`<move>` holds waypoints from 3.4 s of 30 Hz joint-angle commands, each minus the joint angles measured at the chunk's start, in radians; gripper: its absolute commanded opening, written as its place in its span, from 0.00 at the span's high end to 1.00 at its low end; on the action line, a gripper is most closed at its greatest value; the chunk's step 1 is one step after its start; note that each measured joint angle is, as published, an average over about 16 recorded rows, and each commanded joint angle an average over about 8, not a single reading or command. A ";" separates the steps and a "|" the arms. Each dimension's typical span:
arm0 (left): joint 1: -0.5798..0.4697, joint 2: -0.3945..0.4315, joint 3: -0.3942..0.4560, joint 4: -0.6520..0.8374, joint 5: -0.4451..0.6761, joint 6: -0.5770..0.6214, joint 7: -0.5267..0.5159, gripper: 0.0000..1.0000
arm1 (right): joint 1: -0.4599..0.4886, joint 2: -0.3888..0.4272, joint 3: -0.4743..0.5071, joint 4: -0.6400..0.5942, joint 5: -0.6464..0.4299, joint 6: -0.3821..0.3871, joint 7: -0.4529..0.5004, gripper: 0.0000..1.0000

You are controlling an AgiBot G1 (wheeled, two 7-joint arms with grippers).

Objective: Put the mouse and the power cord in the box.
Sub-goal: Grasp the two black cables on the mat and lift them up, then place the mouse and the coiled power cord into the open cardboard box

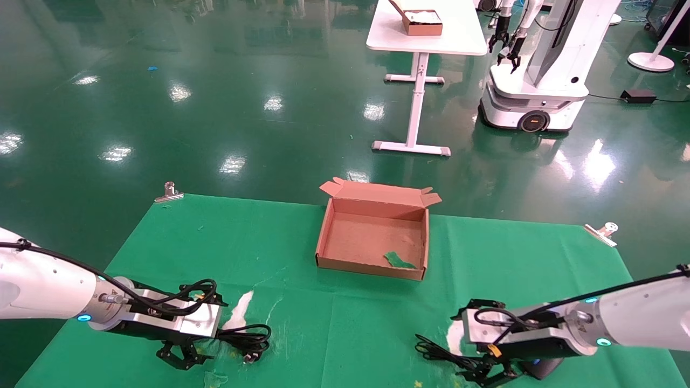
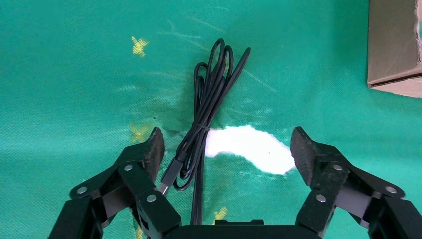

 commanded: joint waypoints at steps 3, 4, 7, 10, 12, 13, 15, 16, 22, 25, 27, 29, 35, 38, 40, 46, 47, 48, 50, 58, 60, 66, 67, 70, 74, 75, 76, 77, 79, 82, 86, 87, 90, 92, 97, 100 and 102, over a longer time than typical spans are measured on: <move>0.001 -0.001 -0.001 -0.004 -0.002 0.000 -0.003 1.00 | -0.001 0.002 0.000 0.005 0.000 -0.001 0.001 1.00; 0.001 -0.002 -0.001 -0.005 -0.002 0.000 -0.004 1.00 | -0.001 0.002 0.000 0.006 0.000 -0.002 0.001 1.00; 0.002 -0.002 -0.002 -0.007 -0.003 0.000 -0.005 1.00 | -0.002 0.003 0.000 0.009 0.000 -0.002 0.002 1.00; 0.003 -0.003 -0.002 -0.008 -0.004 0.000 -0.007 1.00 | -0.002 0.004 0.000 0.011 0.000 -0.003 0.002 1.00; 0.003 -0.003 -0.003 -0.009 -0.005 0.000 -0.007 1.00 | -0.003 0.004 0.000 0.012 0.000 -0.003 0.003 1.00; 0.004 -0.003 -0.003 -0.009 -0.005 0.000 -0.008 1.00 | -0.003 0.004 0.000 0.012 0.000 -0.003 0.003 1.00; 0.004 -0.003 -0.003 -0.010 -0.005 0.000 -0.008 1.00 | -0.003 0.005 -0.001 0.013 0.000 -0.003 0.003 1.00; 0.004 -0.003 -0.003 -0.010 -0.005 0.000 -0.008 1.00 | -0.003 0.005 -0.001 0.013 0.000 -0.003 0.003 1.00; 0.004 -0.004 -0.003 -0.011 -0.006 0.001 -0.009 1.00 | -0.004 0.005 -0.001 0.015 0.000 -0.004 0.003 1.00; 0.005 -0.004 -0.003 -0.011 -0.006 0.001 -0.009 1.00 | -0.004 0.005 -0.001 0.016 0.000 -0.004 0.003 1.00; 0.005 -0.004 -0.004 -0.011 -0.006 0.001 -0.009 1.00 | -0.004 0.005 -0.001 0.016 0.000 -0.004 0.003 1.00; 0.005 -0.004 -0.004 -0.011 -0.006 0.001 -0.009 1.00 | -0.004 0.005 -0.001 0.016 0.000 -0.004 0.004 1.00; 0.005 -0.004 -0.004 -0.012 -0.007 0.001 -0.010 1.00 | -0.004 0.006 -0.001 0.017 -0.001 -0.004 0.004 1.00; 0.004 -0.007 -0.007 -0.009 -0.011 0.005 -0.013 1.00 | -0.003 0.008 0.001 0.016 0.003 -0.006 0.005 1.00; 0.000 -0.013 -0.012 -0.004 -0.019 0.017 -0.020 1.00 | -0.001 0.014 0.007 0.016 0.012 -0.012 0.007 1.00; -0.040 -0.064 -0.054 0.032 -0.082 0.125 -0.064 1.00 | 0.019 0.077 0.066 0.012 0.098 -0.066 0.018 1.00; -0.049 -0.077 -0.066 0.040 -0.098 0.150 -0.075 1.00 | 0.023 0.096 0.081 0.011 0.119 -0.078 0.021 1.00; -0.059 -0.089 -0.077 0.047 -0.115 0.174 -0.085 1.00 | 0.028 0.115 0.095 0.010 0.140 -0.089 0.024 1.00; -0.079 -0.113 -0.107 0.069 -0.159 0.220 -0.114 1.00 | 0.042 0.159 0.122 0.011 0.178 -0.110 0.031 1.00; -0.144 -0.105 -0.216 0.152 -0.315 0.269 -0.254 1.00 | 0.149 0.238 0.151 0.095 0.214 -0.123 0.084 1.00; -0.160 -0.070 -0.231 0.156 -0.337 0.244 -0.276 1.00 | 0.173 0.218 0.154 0.122 0.217 -0.108 0.103 1.00; -0.200 0.064 -0.263 0.141 -0.384 0.095 -0.307 1.00 | 0.192 0.082 0.164 0.151 0.233 -0.020 0.115 1.00; -0.206 0.085 -0.267 0.137 -0.391 0.065 -0.310 1.00 | 0.190 0.055 0.165 0.144 0.235 0.005 0.107 1.00; -0.221 0.135 -0.277 0.119 -0.406 -0.011 -0.312 1.00 | 0.177 -0.031 0.171 0.104 0.239 0.113 0.080 1.00; -0.234 0.164 -0.281 0.100 -0.414 -0.048 -0.313 1.00 | 0.136 -0.143 0.175 0.030 0.239 0.315 0.050 1.00; -0.236 0.164 -0.281 0.098 -0.413 -0.046 -0.315 1.00 | 0.122 -0.166 0.176 0.015 0.239 0.360 0.046 1.00; -0.237 0.161 -0.279 0.097 -0.411 -0.040 -0.317 1.00 | 0.105 -0.186 0.175 0.003 0.238 0.398 0.042 1.00; -0.237 0.155 -0.277 0.097 -0.408 -0.030 -0.319 1.00 | 0.088 -0.202 0.175 -0.005 0.237 0.426 0.038 1.00; -0.239 0.137 -0.271 0.099 -0.398 -0.005 -0.320 1.00 | 0.058 -0.223 0.172 -0.008 0.236 0.449 0.033 0.90; -0.242 0.101 -0.258 0.105 -0.379 0.039 -0.318 1.00 | 0.025 -0.230 0.166 0.006 0.233 0.432 0.026 0.53; -0.244 0.059 -0.240 0.112 -0.354 0.084 -0.307 1.00 | 0.011 -0.229 0.158 0.023 0.231 0.402 0.026 0.04; -0.245 0.053 -0.237 0.113 -0.349 0.090 -0.304 1.00 | 0.011 -0.228 0.156 0.024 0.231 0.399 0.027 0.00; -0.247 0.049 -0.226 0.113 -0.334 0.096 -0.295 1.00 | 0.011 -0.227 0.152 0.027 0.232 0.396 0.027 0.00; -0.248 0.058 -0.221 0.109 -0.326 0.089 -0.289 1.00 | 0.013 -0.225 0.150 0.028 0.232 0.398 0.024 0.00; -0.246 0.114 -0.203 0.094 -0.301 0.040 -0.278 1.00 | 0.027 -0.210 0.150 0.016 0.237 0.421 0.007 0.00; -0.238 0.158 -0.189 0.077 -0.281 -0.003 -0.271 1.00 | 0.044 -0.189 0.155 0.004 0.243 0.440 -0.010 0.00; -0.226 0.183 -0.179 0.052 -0.268 -0.033 -0.265 1.00 | 0.059 -0.168 0.159 -0.002 0.248 0.447 -0.022 0.00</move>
